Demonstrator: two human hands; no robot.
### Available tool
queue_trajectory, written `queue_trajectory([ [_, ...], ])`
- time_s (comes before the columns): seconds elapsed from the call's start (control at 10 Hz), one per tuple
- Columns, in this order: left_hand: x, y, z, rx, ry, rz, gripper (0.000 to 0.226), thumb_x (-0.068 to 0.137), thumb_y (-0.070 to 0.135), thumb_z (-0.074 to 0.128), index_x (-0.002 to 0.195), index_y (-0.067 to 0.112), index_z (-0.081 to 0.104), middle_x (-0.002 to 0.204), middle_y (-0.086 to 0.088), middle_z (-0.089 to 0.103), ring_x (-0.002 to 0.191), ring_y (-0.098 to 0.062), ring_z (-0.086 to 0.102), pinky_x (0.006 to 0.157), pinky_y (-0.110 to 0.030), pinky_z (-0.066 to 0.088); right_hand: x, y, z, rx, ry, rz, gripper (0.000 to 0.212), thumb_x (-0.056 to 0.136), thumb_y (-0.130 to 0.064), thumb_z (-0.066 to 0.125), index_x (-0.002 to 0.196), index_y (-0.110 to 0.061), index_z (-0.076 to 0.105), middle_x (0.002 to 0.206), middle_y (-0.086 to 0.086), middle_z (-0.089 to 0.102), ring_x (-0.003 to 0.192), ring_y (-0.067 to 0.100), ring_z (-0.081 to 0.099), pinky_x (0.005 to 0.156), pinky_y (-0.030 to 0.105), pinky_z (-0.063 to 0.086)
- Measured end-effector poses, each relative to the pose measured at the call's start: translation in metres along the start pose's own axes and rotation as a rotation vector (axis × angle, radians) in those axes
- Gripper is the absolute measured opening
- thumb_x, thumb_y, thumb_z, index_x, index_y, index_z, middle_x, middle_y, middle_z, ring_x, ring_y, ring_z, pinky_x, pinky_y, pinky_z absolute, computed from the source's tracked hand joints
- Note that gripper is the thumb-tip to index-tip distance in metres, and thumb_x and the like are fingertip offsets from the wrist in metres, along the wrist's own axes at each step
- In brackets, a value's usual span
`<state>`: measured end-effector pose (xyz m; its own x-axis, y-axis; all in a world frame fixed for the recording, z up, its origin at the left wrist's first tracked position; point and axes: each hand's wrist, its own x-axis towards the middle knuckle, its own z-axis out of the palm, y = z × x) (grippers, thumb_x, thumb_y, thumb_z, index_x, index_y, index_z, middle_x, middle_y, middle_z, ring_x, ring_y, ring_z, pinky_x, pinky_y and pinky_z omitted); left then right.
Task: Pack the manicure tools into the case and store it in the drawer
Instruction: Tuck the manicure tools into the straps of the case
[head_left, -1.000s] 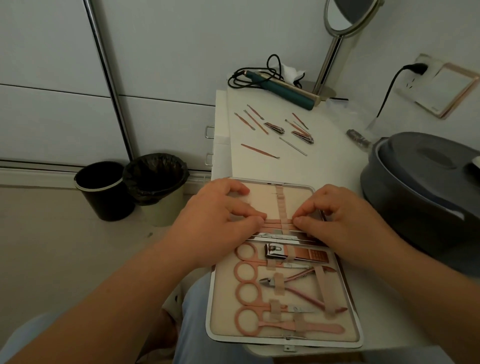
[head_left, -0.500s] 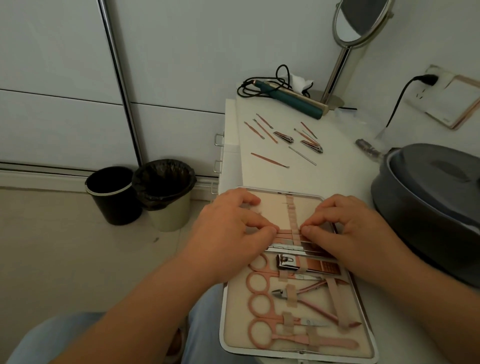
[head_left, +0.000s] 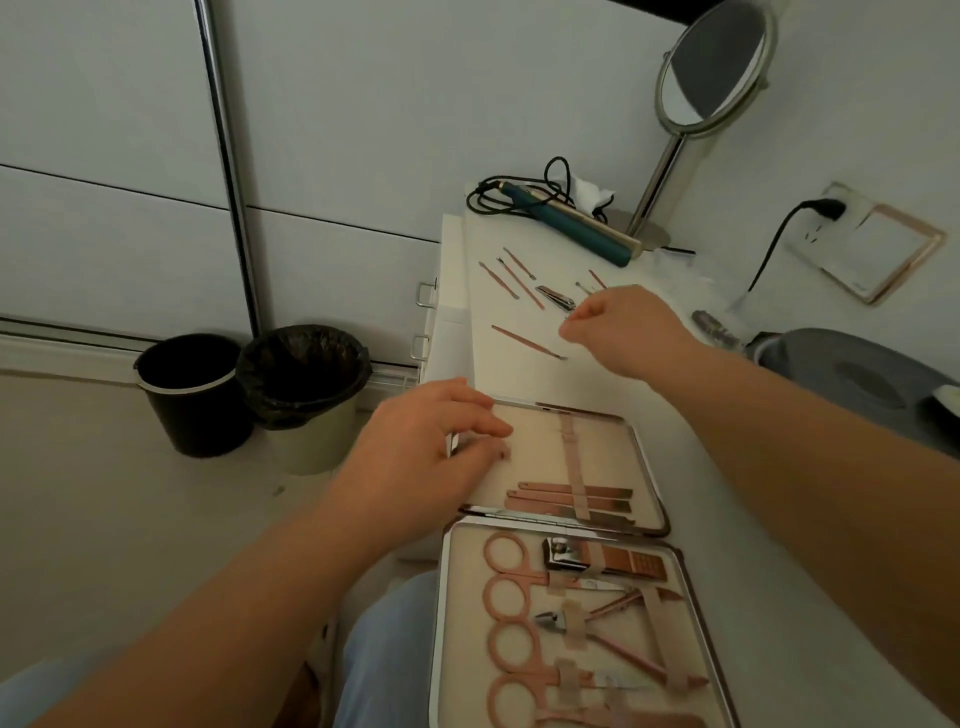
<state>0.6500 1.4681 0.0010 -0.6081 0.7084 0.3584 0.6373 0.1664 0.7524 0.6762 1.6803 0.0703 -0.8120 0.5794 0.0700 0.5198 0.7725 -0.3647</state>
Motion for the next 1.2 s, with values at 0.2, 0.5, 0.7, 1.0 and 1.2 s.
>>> queue_trajectory([
  [0.2,-0.001,-0.012,0.000,-0.156,-0.044,-0.042,0.017,0.081,0.029,0.060,0.080,0.045,0.064,0.104,0.033,0.052,0.103,0.013,0.046,0.080,0.002,0.033,0.061,0.005,-0.014,-0.273,0.023,0.213,0.023,0.093,-0.017,0.040,0.084,-0.004,0.056,0.067,0.004,0.044,0.066,0.018,0.048,0.058,0.026,0.040],
  [0.5,0.003,-0.027,0.005,-0.224,-0.038,-0.014,0.015,0.081,0.040,0.056,0.086,0.037,0.070,0.105,0.030,0.054,0.104,0.009,0.048,0.082,-0.002,0.035,0.109,0.031,-0.012,-0.334,-0.078,0.309,0.034,0.092,-0.014,0.047,0.115,0.011,0.054,0.120,0.026,0.056,0.105,0.034,0.055,0.062,0.029,0.040],
  [0.7,0.001,-0.031,0.010,-0.265,0.006,-0.024,0.020,0.078,0.039,0.053,0.087,0.035,0.070,0.107,0.030,0.053,0.103,0.008,0.049,0.085,-0.011,0.039,0.136,0.040,-0.003,-0.289,-0.013,0.340,0.041,0.087,-0.025,0.057,0.114,0.006,0.055,0.113,0.023,0.061,0.088,0.028,0.054,0.064,0.029,0.043],
  [1.0,0.000,-0.033,0.013,-0.299,0.017,-0.038,0.020,0.079,0.037,0.052,0.088,0.034,0.069,0.107,0.029,0.053,0.105,0.005,0.049,0.087,-0.019,0.043,0.140,0.036,0.006,-0.467,0.072,0.309,0.034,0.088,-0.022,0.056,0.102,0.009,0.055,0.061,0.008,0.039,0.070,0.024,0.048,0.074,0.036,0.048],
  [1.2,-0.002,-0.031,0.012,-0.289,0.022,-0.038,0.022,0.079,0.036,0.052,0.089,0.033,0.070,0.107,0.028,0.055,0.105,0.006,0.049,0.088,-0.013,0.039,0.137,0.036,0.010,-0.385,0.060,0.310,0.033,0.087,-0.018,0.053,0.108,0.007,0.052,0.064,0.008,0.041,0.076,0.026,0.049,0.071,0.034,0.044],
])
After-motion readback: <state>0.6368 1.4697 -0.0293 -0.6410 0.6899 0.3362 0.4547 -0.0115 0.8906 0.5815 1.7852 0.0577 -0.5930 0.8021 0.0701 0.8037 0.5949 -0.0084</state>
